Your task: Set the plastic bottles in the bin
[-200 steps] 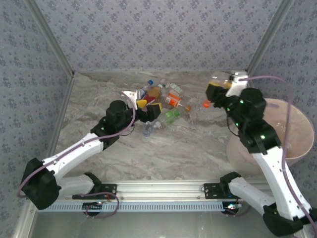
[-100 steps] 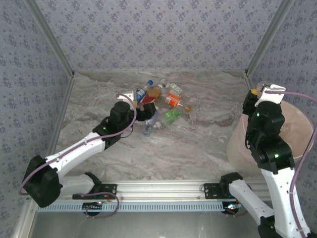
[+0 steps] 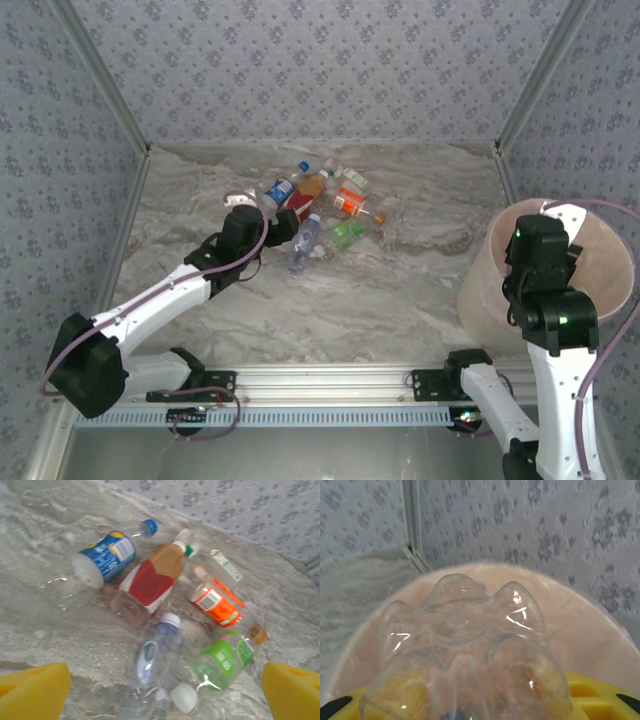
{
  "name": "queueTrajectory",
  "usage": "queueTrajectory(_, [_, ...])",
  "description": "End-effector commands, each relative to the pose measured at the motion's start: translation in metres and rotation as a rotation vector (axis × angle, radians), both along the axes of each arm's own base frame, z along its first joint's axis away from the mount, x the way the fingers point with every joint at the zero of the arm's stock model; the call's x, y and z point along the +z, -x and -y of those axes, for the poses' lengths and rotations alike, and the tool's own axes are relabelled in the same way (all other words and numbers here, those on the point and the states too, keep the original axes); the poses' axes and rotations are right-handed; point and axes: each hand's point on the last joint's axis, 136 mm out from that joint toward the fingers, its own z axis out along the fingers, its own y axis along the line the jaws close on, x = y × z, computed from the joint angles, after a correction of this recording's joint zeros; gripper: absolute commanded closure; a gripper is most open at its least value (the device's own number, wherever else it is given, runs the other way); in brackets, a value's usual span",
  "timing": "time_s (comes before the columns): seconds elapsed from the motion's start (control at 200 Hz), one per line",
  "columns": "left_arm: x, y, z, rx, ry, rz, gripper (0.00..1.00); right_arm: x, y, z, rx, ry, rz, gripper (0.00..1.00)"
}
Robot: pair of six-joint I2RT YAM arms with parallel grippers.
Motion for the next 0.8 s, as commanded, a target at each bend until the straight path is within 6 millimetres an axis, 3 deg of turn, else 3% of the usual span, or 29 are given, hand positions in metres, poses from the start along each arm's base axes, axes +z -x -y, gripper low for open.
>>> queueTrajectory(0.0, [-0.007,-0.005,-0.011,0.042,-0.011,-0.074,0.02,-0.023,0.024,0.006,-0.055,-0.023,-0.117,0.54])
queueTrajectory(0.195, [-0.025,0.000,-0.026,0.029,-0.064,-0.160,0.02,-0.041,0.025,0.008,-0.085,-0.035,-0.233,0.50])
queueTrajectory(0.355, [-0.033,0.002,-0.031,0.024,-0.039,-0.177,0.02,-0.049,0.021,0.008,-0.099,-0.068,-0.264,0.30])
queueTrajectory(0.525, [-0.044,0.000,-0.018,-0.076,-0.028,-0.194,0.02,-0.039,0.013,0.001,-0.049,-0.093,-0.216,0.13])
queueTrajectory(0.794, [-0.062,0.001,-0.012,-0.138,-0.064,-0.246,0.02,-0.010,-0.006,-0.013,0.059,-0.135,-0.016,0.09])
